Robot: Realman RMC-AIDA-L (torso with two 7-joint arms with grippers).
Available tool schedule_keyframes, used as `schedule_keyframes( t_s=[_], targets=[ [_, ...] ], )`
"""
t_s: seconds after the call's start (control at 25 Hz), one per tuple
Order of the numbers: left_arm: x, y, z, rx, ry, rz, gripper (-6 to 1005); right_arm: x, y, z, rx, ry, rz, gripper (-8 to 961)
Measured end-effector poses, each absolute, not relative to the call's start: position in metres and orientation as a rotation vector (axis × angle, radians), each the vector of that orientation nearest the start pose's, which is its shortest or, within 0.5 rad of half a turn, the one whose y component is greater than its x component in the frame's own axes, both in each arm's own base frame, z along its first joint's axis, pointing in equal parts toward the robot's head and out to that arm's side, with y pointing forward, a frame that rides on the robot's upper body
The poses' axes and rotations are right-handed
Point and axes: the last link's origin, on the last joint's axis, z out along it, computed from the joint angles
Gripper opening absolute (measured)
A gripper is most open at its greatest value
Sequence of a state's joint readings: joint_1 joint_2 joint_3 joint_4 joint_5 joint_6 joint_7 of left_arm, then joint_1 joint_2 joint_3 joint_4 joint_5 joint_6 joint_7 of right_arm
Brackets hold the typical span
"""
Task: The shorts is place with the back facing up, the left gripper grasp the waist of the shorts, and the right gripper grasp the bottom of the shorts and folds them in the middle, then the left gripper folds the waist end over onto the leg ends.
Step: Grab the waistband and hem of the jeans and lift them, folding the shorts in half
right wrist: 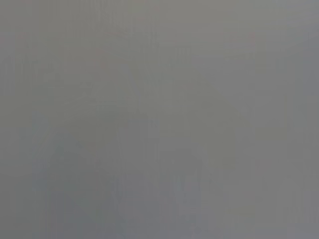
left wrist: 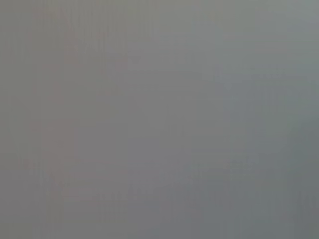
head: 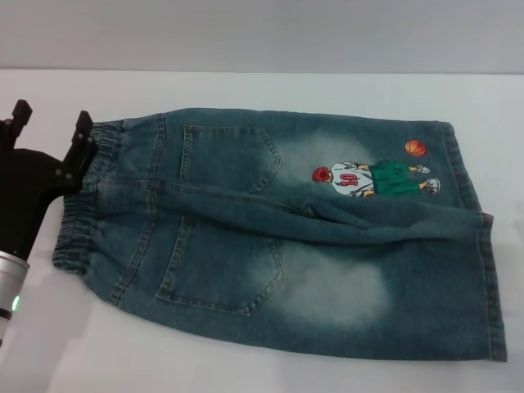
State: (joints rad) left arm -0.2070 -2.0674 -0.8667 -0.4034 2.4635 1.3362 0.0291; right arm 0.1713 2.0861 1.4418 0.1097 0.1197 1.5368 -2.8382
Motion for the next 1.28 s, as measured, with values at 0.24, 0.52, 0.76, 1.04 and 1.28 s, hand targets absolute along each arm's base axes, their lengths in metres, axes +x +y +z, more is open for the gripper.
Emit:
schedule_keyframes(
  t_s=[0.24,0.52,0.76,1.04,1.28],
  targets=[
    [-0.305,0.276,-0.02,-1.595,-0.336,-0.795,771,0.359,0.233,0.012,-1.538,0.473,0.84,695],
    [-0.294,0.284,-0.022,-1.653,-0.413,-0.813,770,0.361,0.235,0.009,-1.558,0.493,0.82,695],
    [-0.271,0.298,-0.011,-1.745,-0.507,-0.76,769,0.364,0.236,0.009,-1.551,0.54,0.834,695],
    [-0.224,0.317,0.018,-1.855,-0.667,-0.5,768,0.372,0.248,0.007,-1.544,0.705,0.865,695],
    [-0.216,0.318,0.023,-1.907,-0.739,-0.362,767,0.379,0.278,0.021,-1.609,0.949,0.835,695]
  ],
)
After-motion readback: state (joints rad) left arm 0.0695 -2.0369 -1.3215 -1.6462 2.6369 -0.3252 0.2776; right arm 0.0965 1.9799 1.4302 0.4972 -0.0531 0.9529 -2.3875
